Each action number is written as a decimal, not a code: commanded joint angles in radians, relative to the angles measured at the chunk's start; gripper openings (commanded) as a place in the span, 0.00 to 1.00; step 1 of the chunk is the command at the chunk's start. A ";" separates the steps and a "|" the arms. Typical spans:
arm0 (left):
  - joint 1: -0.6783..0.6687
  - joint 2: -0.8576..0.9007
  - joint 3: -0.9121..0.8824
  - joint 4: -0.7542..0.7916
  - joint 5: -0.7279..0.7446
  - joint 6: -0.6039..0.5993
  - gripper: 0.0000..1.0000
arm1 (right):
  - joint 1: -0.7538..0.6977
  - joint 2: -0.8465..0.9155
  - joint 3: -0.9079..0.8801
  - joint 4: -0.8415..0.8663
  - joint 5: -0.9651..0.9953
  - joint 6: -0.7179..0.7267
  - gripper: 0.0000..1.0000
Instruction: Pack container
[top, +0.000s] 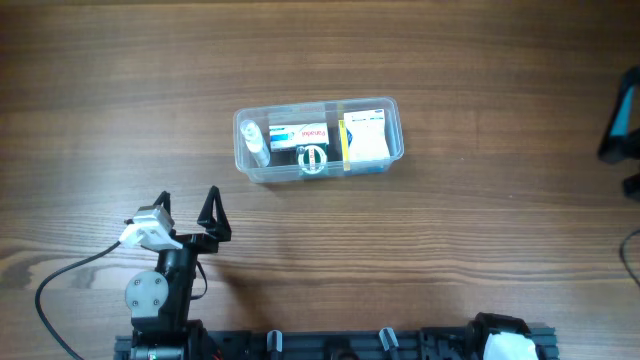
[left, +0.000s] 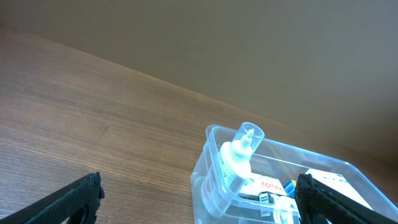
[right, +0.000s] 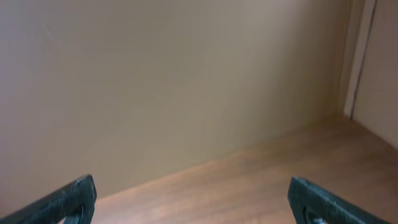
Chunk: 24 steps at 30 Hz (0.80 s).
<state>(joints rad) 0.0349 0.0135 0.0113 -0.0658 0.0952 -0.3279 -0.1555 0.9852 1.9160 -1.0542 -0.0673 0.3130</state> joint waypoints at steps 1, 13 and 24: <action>0.007 -0.011 -0.006 -0.005 -0.013 0.008 1.00 | 0.040 -0.106 -0.244 0.141 -0.026 0.002 1.00; 0.007 -0.011 -0.006 -0.005 -0.013 0.008 1.00 | 0.106 -0.489 -1.072 0.778 -0.207 -0.135 1.00; 0.007 -0.011 -0.006 -0.005 -0.014 0.008 1.00 | 0.159 -0.762 -1.595 1.169 -0.249 -0.257 1.00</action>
<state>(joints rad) 0.0349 0.0135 0.0113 -0.0666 0.0948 -0.3279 -0.0036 0.2943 0.4301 0.0463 -0.2863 0.0921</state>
